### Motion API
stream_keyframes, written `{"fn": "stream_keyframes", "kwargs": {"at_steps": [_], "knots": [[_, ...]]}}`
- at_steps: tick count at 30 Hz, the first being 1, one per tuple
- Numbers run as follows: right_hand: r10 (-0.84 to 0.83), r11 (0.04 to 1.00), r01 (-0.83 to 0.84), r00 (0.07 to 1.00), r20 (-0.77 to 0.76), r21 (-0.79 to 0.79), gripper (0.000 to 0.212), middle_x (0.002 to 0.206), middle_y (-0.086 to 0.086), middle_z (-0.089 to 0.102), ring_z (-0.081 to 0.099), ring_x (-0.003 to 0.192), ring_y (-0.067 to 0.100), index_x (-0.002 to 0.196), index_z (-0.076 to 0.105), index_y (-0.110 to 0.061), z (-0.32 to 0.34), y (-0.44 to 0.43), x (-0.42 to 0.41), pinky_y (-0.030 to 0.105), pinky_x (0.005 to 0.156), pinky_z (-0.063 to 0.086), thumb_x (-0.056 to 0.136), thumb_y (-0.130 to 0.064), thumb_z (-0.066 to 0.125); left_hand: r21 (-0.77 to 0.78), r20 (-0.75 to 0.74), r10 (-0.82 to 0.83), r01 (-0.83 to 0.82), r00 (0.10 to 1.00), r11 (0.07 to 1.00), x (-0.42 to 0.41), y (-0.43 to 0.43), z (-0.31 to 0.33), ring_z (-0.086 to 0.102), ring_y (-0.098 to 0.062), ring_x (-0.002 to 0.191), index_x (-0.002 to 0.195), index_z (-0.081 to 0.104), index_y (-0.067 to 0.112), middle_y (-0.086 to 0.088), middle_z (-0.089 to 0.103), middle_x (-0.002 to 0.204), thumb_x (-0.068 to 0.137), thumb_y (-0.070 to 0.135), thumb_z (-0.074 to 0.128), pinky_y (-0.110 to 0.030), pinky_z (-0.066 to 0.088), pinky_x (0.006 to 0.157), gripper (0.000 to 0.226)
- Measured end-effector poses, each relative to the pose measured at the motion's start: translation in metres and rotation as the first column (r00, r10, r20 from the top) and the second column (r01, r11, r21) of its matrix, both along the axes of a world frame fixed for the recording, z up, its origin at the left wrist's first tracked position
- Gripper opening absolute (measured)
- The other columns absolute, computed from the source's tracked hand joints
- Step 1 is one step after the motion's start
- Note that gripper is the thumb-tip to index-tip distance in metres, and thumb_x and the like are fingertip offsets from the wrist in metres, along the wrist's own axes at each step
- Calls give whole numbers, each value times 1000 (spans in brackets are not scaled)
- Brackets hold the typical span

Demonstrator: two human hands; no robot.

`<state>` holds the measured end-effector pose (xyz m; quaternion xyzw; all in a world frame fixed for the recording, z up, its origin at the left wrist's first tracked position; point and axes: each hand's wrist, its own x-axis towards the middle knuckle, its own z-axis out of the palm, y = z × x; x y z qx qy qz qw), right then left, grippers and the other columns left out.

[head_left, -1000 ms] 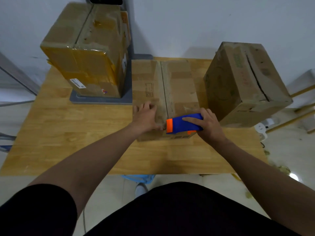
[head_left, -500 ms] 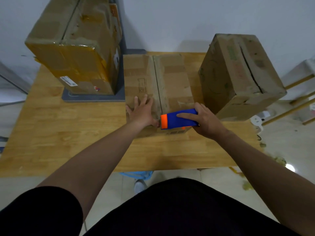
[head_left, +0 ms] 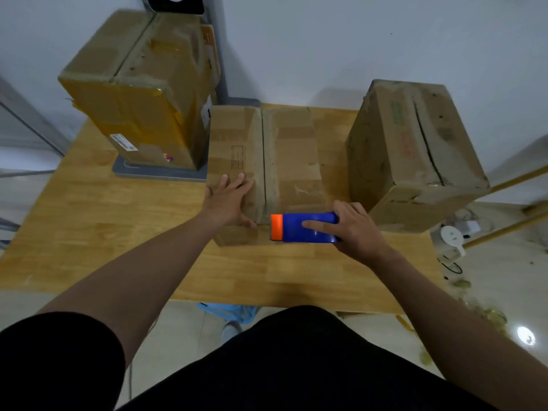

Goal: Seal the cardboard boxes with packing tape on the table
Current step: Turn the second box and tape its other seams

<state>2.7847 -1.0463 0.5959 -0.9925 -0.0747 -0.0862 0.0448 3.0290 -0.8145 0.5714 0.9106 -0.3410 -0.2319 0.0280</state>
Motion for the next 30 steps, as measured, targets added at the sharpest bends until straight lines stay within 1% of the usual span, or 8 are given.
{"fn": "stream_keyframes", "kwargs": {"at_steps": [3,8,10,13,17,19,25,30], "knots": [[24,1000,-23,999,44,-18,68,96,2,47,48,85,19,143,44,-44,-1,-7,2,42,79,43,88,-17,72,17,10,2,-3,1000,1000,0,-3,0,-12,-30,157,163,5,38,11,-9,171,63,63,87,-68,6,121,132],[9,1000,-8,998,55,-18,68,101,4,50,51,89,20,142,41,-46,0,-31,0,44,81,41,87,-22,73,27,15,-3,2,1000,1000,-3,-7,2,-12,-31,157,164,5,36,10,-9,172,65,63,87,-68,7,120,131],[-19,1000,21,998,57,-22,68,104,5,52,52,91,21,141,42,-45,3,-48,-7,44,83,41,85,-27,75,30,18,-7,7,1000,1000,-1,-6,2,-11,-30,157,164,5,36,10,-9,172,65,64,86,-69,8,121,131],[-31,998,32,999,29,-45,61,105,5,52,54,92,22,141,43,-45,7,-66,-12,45,84,41,86,-36,69,40,8,-16,16,1000,999,-1,-8,2,-12,-30,157,164,4,37,11,-10,171,65,65,85,-69,8,121,131],[-52,992,54,998,16,-113,63,105,3,51,53,92,21,140,47,-46,4,-63,0,43,84,37,87,-23,73,45,4,1,-1,1000,999,-3,-8,4,-13,-30,157,164,3,35,10,-11,171,67,62,86,-69,6,120,130],[-65,991,67,998,16,-120,62,105,2,51,52,93,21,140,47,-47,3,-61,5,41,85,35,88,-22,71,53,8,-1,1,1000,999,-5,-9,4,-13,-31,157,164,3,35,9,-12,171,68,61,86,-70,6,120,130],[-66,995,67,998,11,-75,63,105,1,50,51,93,20,140,46,-48,-4,-64,2,42,85,35,88,-24,72,126,-25,34,-30,999,992,-9,-23,8,-19,-37,155,164,-3,31,3,-19,170,72,59,84,-73,0,118,130],[-109,993,111,993,46,-36,73,101,1,49,51,88,20,139,49,-47,-13,-68,-2,39,81,30,83,-8,75,83,-42,109,-105,993,991,-22,-42,10,-24,-41,153,164,1,27,-3,-22,170,69,58,87,-80,-3,113,132]]}}
